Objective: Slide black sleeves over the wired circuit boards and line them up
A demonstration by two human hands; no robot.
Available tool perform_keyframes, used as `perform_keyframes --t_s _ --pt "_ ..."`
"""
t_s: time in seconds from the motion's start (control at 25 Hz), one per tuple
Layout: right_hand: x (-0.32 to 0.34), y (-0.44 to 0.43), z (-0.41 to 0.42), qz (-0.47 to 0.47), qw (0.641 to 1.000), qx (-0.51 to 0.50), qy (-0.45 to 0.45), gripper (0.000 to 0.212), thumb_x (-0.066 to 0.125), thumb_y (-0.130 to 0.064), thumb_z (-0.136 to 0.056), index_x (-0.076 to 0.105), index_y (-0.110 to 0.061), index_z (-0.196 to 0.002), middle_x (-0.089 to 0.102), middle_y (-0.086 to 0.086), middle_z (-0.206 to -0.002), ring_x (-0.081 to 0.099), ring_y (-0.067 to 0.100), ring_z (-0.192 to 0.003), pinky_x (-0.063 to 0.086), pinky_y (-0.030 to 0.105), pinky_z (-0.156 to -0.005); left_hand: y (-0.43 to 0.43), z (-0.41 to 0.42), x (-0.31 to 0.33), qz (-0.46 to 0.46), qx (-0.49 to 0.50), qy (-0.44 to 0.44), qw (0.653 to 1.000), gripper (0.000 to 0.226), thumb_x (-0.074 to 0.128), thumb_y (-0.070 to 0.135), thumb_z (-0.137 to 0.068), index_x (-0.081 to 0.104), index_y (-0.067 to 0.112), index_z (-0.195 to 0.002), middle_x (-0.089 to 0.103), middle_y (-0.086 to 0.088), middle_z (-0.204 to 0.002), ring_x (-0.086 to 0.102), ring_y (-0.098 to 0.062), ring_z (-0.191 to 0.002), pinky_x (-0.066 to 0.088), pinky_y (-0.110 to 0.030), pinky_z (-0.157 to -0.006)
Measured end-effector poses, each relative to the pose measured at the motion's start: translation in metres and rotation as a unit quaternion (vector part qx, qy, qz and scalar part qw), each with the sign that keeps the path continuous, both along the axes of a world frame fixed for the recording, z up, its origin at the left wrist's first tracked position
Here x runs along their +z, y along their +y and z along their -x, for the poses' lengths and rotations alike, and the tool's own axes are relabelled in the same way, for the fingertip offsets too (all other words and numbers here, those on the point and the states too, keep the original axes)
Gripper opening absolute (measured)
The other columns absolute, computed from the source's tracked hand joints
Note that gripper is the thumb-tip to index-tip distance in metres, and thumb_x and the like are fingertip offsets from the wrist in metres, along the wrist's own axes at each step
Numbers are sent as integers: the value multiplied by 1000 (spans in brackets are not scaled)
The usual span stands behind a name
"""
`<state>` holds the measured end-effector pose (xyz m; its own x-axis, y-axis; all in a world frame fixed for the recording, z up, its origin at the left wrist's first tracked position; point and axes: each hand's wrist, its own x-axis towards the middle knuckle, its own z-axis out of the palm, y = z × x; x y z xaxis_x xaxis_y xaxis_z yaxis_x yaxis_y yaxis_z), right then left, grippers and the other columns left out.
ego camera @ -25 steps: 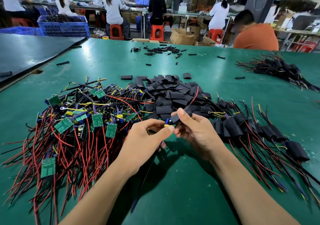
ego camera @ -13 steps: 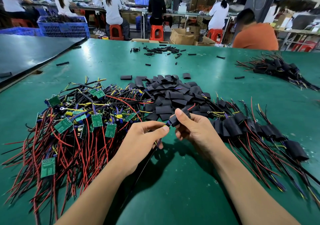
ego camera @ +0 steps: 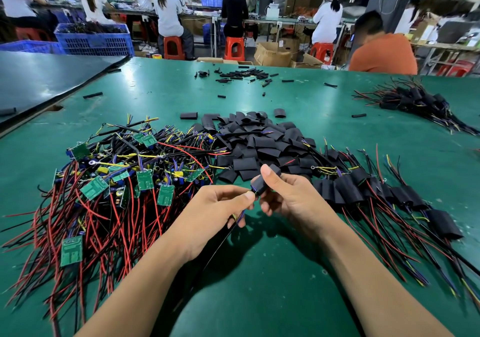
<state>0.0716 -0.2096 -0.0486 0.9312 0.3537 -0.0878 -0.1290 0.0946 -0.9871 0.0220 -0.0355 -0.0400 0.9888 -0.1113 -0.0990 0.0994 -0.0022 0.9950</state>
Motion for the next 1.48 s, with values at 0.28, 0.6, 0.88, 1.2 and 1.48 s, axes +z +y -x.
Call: perform_keyframes --t_s 0.28,0.6,0.88,1.2,1.48 --pt "1 -4 -2 -43 997 39 47 68 84 -60 -65 71 1 -93 62 7 -70 55 16 -54 47 23 -51 -2 2 1 -22 8 -27 999 16 65 20 -95 75 8 -92 69 -3 -77 53 -14 -57 39 -22 -59" --pt "-1 -1 0 2 998 41 53 39 72 -47 -82 79 -9 -87 63 10 -79 57 16 -58 48 23 -53 -4 2 -6 -184 52 -73 979 18 60 28 -97 75 20 -90 60 1 -55 49 -7 -46 37 -17 -50" --pt "4 -8 0 -17 993 81 79 36 68 -33 -86 71 0 -101 60 6 -77 56 16 -59 47 24 -54 0 1 -4 -134 19 -39 990 23 59 31 -98 75 17 -89 59 -1 -57 44 -9 -51 34 -21 -54" --pt "0 7 1 37 998 -53 26 49 78 -52 -74 64 -9 -91 63 -1 -68 57 15 -52 45 24 -47 -5 -1 -6 -75 53 -17 996 28 63 32 -95 74 9 -83 60 -3 -57 46 -14 -54 37 -25 -62" --pt "-15 18 1 61 966 -223 -114 45 78 -69 -66 67 -30 -85 74 -3 -86 71 20 -88 60 51 -82 -10 -1 -7 13 68 38 997 30 67 30 -93 72 1 -86 64 -11 -71 51 -20 -61 39 -35 -71"
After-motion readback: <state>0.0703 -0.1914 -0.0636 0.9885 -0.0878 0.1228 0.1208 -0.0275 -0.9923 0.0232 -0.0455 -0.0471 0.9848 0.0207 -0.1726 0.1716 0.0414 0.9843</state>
